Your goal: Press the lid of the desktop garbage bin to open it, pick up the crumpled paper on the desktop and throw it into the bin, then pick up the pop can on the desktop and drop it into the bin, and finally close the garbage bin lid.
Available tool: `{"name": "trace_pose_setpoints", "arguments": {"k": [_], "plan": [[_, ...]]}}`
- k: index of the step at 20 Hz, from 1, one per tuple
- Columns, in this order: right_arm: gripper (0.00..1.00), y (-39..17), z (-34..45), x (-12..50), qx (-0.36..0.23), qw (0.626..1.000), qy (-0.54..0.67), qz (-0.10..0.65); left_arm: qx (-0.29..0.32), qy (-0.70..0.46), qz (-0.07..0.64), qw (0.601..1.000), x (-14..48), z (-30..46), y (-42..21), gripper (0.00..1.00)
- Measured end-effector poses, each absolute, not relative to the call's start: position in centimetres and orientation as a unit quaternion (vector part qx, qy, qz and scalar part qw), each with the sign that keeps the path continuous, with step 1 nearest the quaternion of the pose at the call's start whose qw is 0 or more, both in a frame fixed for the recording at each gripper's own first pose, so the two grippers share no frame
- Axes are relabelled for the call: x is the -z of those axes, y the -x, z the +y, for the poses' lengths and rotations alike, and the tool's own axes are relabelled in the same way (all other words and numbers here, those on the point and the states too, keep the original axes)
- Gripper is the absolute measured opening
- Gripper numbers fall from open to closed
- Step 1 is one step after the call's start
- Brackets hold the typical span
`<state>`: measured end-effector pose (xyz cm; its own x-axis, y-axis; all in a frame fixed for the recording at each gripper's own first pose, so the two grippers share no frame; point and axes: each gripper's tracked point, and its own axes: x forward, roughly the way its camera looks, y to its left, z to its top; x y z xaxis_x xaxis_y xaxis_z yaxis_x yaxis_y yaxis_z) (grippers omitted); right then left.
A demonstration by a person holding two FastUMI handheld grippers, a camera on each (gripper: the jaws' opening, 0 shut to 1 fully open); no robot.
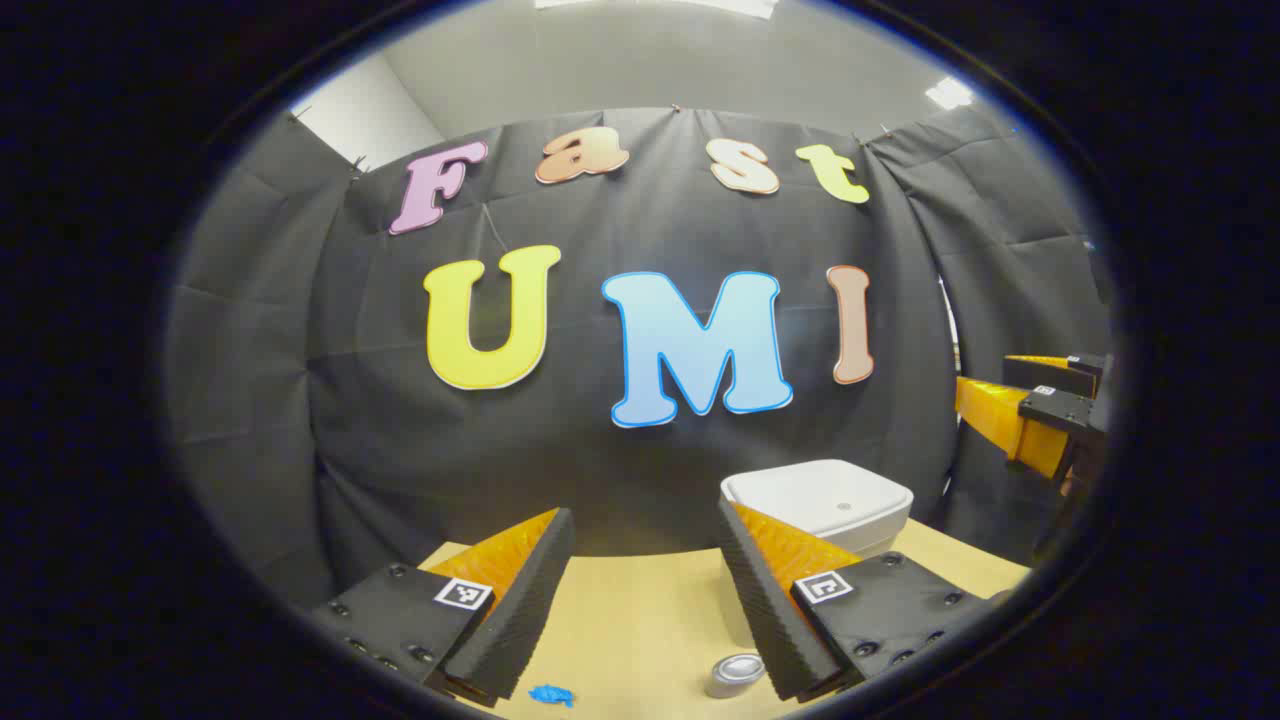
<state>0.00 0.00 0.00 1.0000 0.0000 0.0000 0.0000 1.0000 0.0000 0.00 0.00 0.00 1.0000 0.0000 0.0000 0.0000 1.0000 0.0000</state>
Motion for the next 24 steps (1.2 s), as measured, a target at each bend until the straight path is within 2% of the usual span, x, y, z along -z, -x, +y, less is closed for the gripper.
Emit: {"name": "trace_pose_setpoints", "arguments": {"k": [10, 12, 13, 14, 15, 16, 17, 18, 22, 24], "plan": [[0.94, -1.7, -0.1, -0.3, 0.001, 1.0, -0.002, 0.0, 0.031, 0.002, 0.004, 1.0, -0.2, -2.7, -0.5, 0.96], [0.88, -2.2, 0.3, 0.6, -0.003, 1.0, -0.005, 0.014, 0.037, 0.003, 0.008, 0.999, -0.1, -3.3, -0.6, 0.96], [0.81, -2.5, 0.8, 1.0, -0.01, 1.0, -0.006, 0.023, 0.038, 0.002, 0.009, 0.999, -0.3, -3.6, -0.8, 0.94], [0.78, -2.7, 0.9, 1.5, -0.011, 0.999, -0.006, 0.031, 0.039, 0.0, 0.011, 0.999, -0.3, -3.7, -1.1, 0.94], [0.71, -2.9, 1.5, 1.8, -0.022, 0.999, -0.009, 0.039, 0.039, -0.001, 0.012, 0.999, -0.1, -3.5, -1.8, 0.96], [0.71, -3.1, 1.6, 2.2, -0.024, 0.999, -0.01, 0.046, 0.039, -0.002, 0.012, 0.999, -0.2, -3.3, -2.4, 0.94], [0.55, -3.4, 2.2, 2.5, -0.031, 0.998, -0.012, 0.051, 0.039, -0.003, 0.01, 0.999, -0.3, -3.3, -2.6, 0.96], [0.47, -3.4, 2.3, 2.8, -0.036, 0.998, -0.012, 0.056, 0.039, -0.003, 0.01, 0.999, -0.4, -3.5, -2.7, 0.96], [0.46, -3.4, 3.3, 3.6, -0.05, 0.996, -0.008, 0.075, 0.042, -0.001, 0.011, 0.999, -0.1, -3.6, -2.8, 0.96], [0.19, -3.8, 3.3, 3.9, -0.047, 0.996, -0.014, 0.073, 0.042, -0.001, 0.01, 0.999, -0.2, -3.6, -2.9, 0.94]]}}
